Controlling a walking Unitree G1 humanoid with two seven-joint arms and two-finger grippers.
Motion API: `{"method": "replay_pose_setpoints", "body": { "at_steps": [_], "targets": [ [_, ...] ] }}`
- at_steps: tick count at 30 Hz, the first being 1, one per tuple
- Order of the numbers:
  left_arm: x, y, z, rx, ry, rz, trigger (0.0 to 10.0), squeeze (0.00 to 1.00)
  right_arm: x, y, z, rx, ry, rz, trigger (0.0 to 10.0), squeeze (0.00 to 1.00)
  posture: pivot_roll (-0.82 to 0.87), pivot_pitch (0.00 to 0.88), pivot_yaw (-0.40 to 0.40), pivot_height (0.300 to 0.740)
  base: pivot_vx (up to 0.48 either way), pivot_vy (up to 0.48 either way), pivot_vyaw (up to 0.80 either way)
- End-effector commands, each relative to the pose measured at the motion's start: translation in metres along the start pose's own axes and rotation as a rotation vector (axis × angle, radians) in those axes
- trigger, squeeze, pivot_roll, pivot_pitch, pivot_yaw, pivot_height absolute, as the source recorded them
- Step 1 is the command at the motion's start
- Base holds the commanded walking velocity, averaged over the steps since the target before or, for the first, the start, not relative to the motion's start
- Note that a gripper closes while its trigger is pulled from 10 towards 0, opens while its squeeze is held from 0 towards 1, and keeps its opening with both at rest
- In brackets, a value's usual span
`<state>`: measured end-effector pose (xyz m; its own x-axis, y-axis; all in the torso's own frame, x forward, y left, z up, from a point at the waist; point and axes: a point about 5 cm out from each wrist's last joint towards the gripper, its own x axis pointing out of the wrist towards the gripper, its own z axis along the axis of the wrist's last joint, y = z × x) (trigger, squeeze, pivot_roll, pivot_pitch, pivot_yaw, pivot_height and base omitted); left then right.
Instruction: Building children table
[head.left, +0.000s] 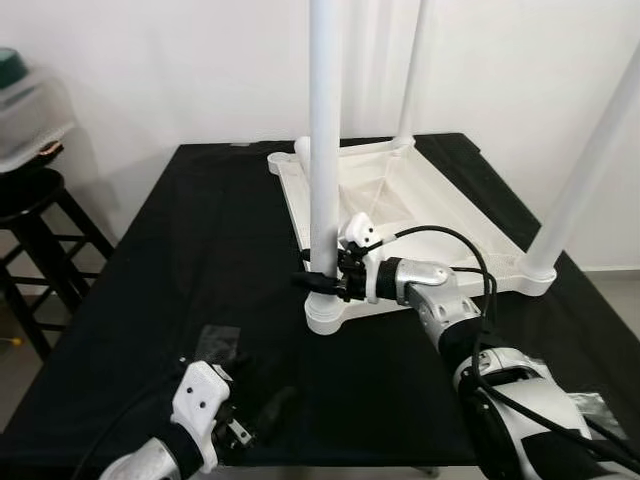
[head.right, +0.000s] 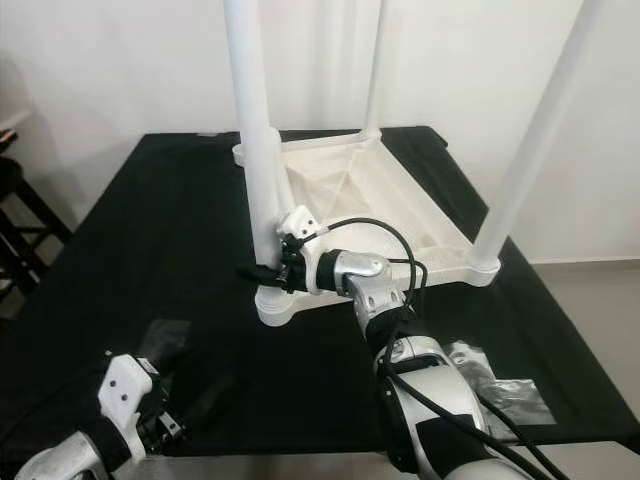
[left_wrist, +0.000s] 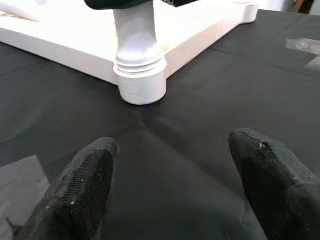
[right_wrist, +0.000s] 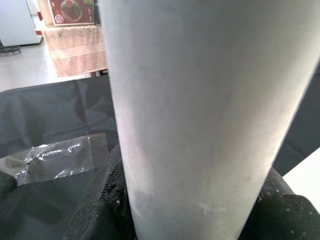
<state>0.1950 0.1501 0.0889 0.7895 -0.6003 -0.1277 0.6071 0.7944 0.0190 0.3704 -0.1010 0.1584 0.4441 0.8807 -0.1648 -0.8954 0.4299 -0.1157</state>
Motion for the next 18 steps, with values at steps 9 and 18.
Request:
{"method": "replay_pose_setpoints", "body": {
  "at_steps": [9, 18],
  "targets": [
    [-0.009, -0.003, -0.005, -0.026, 0.007, -0.009, 10.0, 0.0, -0.011, 0.08, -0.041, 0.011, -0.006, -0.711, 0.0, 0.0, -0.07, 0.0, 0.066, 0.74, 0.0, 0.0, 0.0],
    [-0.008, -0.004, -0.004, -0.014, -0.004, -0.002, 10.0, 0.0, -0.013, 0.057, -0.036, -0.038, 0.034, -0.668, 5.9, 0.0, -0.05, 0.0, 0.042, 0.74, 0.0, 0.0, 0.0]
  ]
}}
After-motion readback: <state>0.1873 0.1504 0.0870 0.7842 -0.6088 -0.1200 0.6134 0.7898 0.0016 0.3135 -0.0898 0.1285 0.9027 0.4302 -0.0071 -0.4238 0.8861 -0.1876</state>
